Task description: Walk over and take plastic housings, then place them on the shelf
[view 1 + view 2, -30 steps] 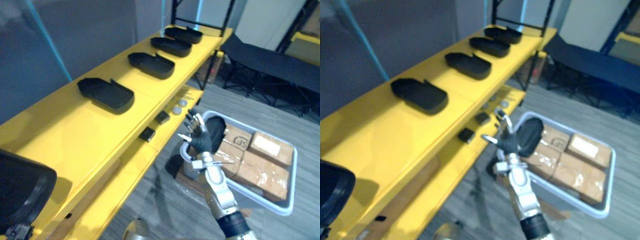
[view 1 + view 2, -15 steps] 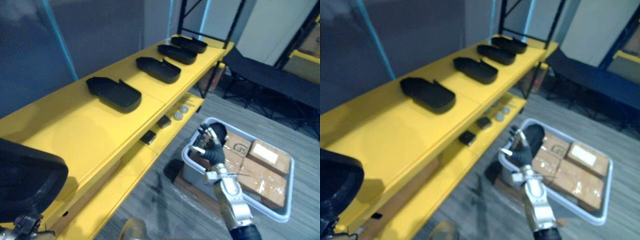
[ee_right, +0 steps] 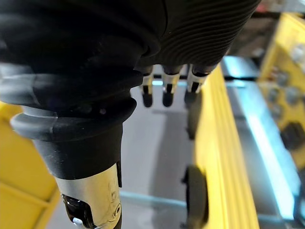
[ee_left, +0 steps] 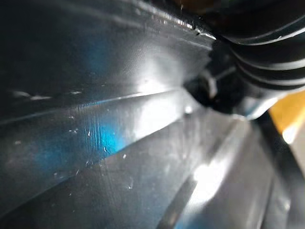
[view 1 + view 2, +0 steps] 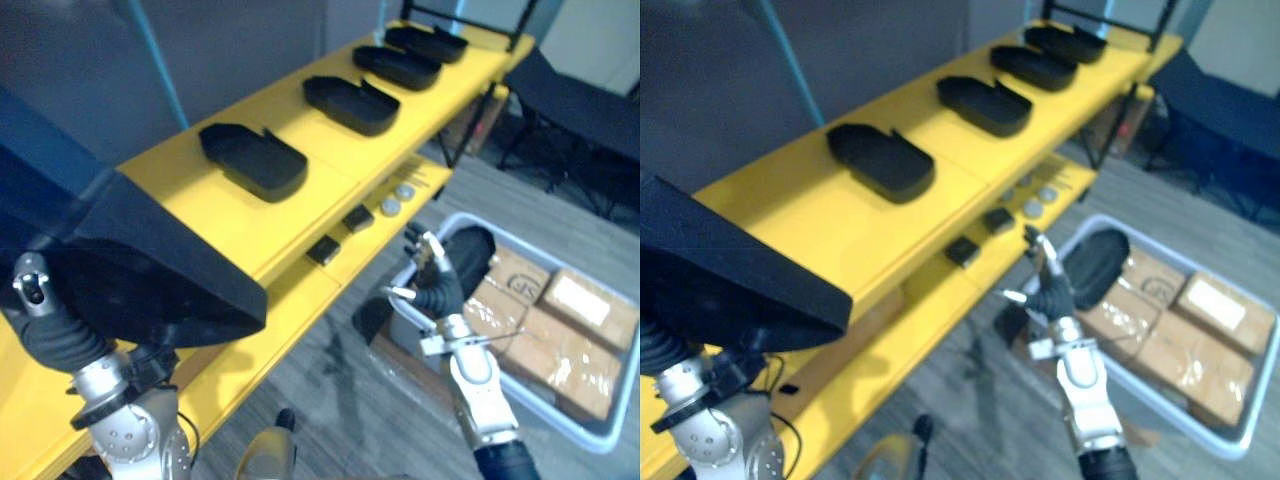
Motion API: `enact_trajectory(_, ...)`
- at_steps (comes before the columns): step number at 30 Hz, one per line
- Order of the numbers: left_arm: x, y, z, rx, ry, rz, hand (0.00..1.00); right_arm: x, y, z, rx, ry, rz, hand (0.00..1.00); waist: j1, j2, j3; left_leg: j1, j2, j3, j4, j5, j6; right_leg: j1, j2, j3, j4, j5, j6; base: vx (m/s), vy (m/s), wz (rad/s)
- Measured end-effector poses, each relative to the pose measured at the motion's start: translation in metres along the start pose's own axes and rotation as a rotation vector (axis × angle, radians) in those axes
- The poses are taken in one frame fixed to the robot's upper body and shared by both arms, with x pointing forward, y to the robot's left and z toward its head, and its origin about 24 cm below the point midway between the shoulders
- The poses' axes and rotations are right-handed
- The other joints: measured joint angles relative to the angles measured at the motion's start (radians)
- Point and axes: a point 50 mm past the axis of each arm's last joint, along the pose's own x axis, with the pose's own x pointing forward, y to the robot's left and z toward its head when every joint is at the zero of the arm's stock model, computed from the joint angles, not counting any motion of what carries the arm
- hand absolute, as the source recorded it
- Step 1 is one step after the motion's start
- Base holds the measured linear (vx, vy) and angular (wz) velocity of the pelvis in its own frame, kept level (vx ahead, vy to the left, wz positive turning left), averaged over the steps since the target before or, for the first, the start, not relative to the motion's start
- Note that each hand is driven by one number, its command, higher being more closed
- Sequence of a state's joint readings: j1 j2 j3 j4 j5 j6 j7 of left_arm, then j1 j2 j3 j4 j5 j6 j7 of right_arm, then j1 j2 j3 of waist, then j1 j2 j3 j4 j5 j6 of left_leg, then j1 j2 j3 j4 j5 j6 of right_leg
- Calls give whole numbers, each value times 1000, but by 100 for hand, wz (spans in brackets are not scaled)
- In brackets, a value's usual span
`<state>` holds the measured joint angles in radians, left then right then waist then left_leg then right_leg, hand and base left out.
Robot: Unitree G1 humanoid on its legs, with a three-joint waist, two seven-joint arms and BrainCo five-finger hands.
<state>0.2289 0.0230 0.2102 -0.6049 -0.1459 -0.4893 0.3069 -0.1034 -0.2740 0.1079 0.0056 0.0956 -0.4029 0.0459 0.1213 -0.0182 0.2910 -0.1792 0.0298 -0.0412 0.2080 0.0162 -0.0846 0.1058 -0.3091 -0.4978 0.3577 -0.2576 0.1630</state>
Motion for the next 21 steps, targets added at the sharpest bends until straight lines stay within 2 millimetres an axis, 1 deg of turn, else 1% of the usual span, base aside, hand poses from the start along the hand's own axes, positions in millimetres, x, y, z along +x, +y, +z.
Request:
enact_trajectory(1, 2, -2, 0, -10, -8, 3, 100, 4, -1, 4, -30, -30, 8, 0, -5, 8, 35, -12, 17, 1, 2, 8, -12, -35, 5, 11, 42, -19, -11, -191, -71, -22)
enact_trajectory(2, 2, -2, 0, -12, -12, 2, 100, 5, 0, 5, -45, -39, 14, 0, -9, 8, 50, -16, 22, -1, 2, 12, -17, -50, 4, 13, 64, -30, -15, -199, -64, -12)
enact_trajectory(4, 2, -3, -2, -4, -16, 10, 100, 5, 8, 6, -77, -52, 40, 0, -20, -12, 89, -26, 22, -3, 8, 20, -30, -98, -21, 26, 157, -79, -27, -189, -60, 2)
enact_trajectory(5, 1, -3, -3, 1, -12, 11, 100, 4, 10, 6, -81, -57, 43, 0, -21, -14, 93, -31, 21, -5, 14, 20, -31, -107, -23, 27, 174, -87, -30, -132, -63, 8)
enact_trajectory(7, -1, -4, -5, 8, -4, 18, 100, 4, 13, 9, -85, -88, 25, 0, -21, -14, 123, -31, 16, -12, 34, 23, -35, -109, -37, 24, 218, -107, -33, -101, -49, 11)
enact_trajectory(13, -9, 4, -7, 47, 28, 61, 100, -8, 15, 3, -52, -70, -72, 0, -22, -7, 127, -33, -21, -32, 53, 19, -30, -101, -84, 2, 274, -140, -23, -39, 6, 17)
enact_trajectory(15, -13, 8, -8, 60, 46, 81, 100, -12, 15, 2, -44, -64, -126, 0, -23, -2, 127, -31, -35, -38, 85, 1, -25, -67, -98, -20, 275, -148, -13, 10, 43, 27)
enact_trajectory(16, -13, 9, -8, 65, 48, 85, 100, -13, 12, 1, -38, -57, -175, 0, -23, 5, 123, -28, -46, -53, 106, -12, -22, -29, -105, -47, 256, -147, -3, 28, 70, 37)
enact_trajectory(17, -13, 9, -8, 67, 47, 86, 100, -14, 9, 0, -34, -55, -199, 0, -23, 9, 118, -28, -50, -60, 108, -14, -18, -13, -102, -59, 240, -143, 5, 34, 74, 42)
enact_trajectory(18, -13, 9, -7, 81, 42, 84, 100, -14, 2, 0, -14, -49, -251, 0, -22, 14, 106, -25, -51, -61, 99, -14, -17, 10, -95, -79, 205, -132, 17, 65, 81, 32)
enact_trajectory(19, -13, 10, -6, 103, 34, 81, 100, -15, -6, -1, 18, -45, -310, 0, -18, 13, 89, -18, -52, -53, 81, -15, -16, 30, -91, -92, 164, -117, 24, 139, 129, 28)
enact_trajectory(20, -13, 13, -5, 134, 24, 79, 100, -17, -13, -1, 50, -45, -369, 0, -12, 6, 70, -11, -52, -22, 69, -20, -1, 54, -92, -106, 118, -99, 38, 191, 145, 16)
enact_trajectory(21, -12, 15, -4, 191, 4, 76, 100, -18, -21, -1, 59, -50, -422, 0, -8, -5, 47, 7, -51, 27, 60, -34, 11, 82, -93, -101, 103, -62, 53, 296, 174, 6)
